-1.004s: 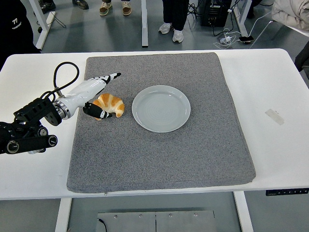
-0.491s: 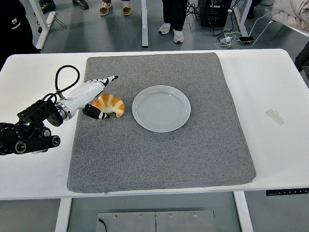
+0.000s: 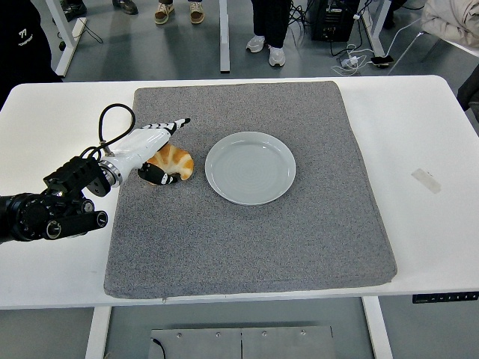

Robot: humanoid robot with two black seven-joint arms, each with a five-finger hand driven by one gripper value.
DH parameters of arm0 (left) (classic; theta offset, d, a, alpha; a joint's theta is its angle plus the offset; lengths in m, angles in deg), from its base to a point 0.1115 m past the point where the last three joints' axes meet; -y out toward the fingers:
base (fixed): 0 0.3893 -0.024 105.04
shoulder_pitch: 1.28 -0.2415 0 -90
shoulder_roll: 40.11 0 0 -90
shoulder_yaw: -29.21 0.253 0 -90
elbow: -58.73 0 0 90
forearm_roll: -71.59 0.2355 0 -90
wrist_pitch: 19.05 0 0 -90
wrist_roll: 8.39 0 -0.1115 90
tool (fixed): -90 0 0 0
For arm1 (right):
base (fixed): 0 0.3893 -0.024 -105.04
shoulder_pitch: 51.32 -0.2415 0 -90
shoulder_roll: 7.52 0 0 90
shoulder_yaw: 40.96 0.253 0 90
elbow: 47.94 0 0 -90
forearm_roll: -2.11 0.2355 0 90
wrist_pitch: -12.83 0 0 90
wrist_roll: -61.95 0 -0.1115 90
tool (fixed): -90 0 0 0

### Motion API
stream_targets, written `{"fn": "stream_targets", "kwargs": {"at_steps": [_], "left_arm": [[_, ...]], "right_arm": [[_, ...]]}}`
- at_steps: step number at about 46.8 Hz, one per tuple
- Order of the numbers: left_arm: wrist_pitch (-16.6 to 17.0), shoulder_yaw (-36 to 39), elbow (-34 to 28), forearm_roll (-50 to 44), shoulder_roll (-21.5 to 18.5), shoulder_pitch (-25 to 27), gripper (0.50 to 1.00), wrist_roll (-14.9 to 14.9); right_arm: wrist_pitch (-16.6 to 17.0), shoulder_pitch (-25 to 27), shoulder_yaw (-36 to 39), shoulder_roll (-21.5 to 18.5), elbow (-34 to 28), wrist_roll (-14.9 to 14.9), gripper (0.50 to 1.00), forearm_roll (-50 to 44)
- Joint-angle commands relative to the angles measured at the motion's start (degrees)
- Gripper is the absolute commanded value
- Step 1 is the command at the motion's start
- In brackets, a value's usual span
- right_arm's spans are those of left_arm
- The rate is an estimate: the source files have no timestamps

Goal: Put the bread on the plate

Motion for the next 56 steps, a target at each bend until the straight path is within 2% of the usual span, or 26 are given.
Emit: {"fn": "stream_targets", "kwargs": {"at_steps": [1, 5, 8, 14, 25, 49, 56], "left_arm": [[0.00, 0.25, 0.20, 0.01, 0.51, -0.13, 0.854, 0.04], [0.00, 0.25, 0.20, 0.01, 0.69, -0.13, 0.721, 0.13], [0.00, 0.17, 0.20, 0.01, 0.69, -0.13, 0.659, 0.48], [0.00, -0.36, 0.20, -0.08, 0.69, -0.13, 0.622, 0.92], [0.00, -0.36, 0.20, -0.08, 0.60, -0.22, 0.501, 2.15], [0.00, -0.63, 0.11, -0.26, -0.28, 0.83, 0.500, 4.26], [0.00, -2.56, -0.15, -0.26, -1.68, 1.71, 0.500, 6.02]], "right_arm": [[-0.01, 0.00, 0.02, 0.00, 0.00, 0.00, 1.000, 0.00], [-0.01, 0.00, 0.02, 0.00, 0.00, 0.00, 1.000, 0.00], [-0.01, 0.00, 0.02, 0.00, 0.00, 0.00, 1.000, 0.00], [-0.01, 0.00, 0.02, 0.00, 0.00, 0.00, 1.000, 0.00], [-0.01, 0.00, 0.02, 0.00, 0.00, 0.00, 1.000, 0.00], [-0.01, 0.00, 0.02, 0.00, 0.00, 0.00, 1.000, 0.00], [-0.01, 0.00, 0.02, 0.00, 0.00, 0.00, 1.000, 0.00]]}}
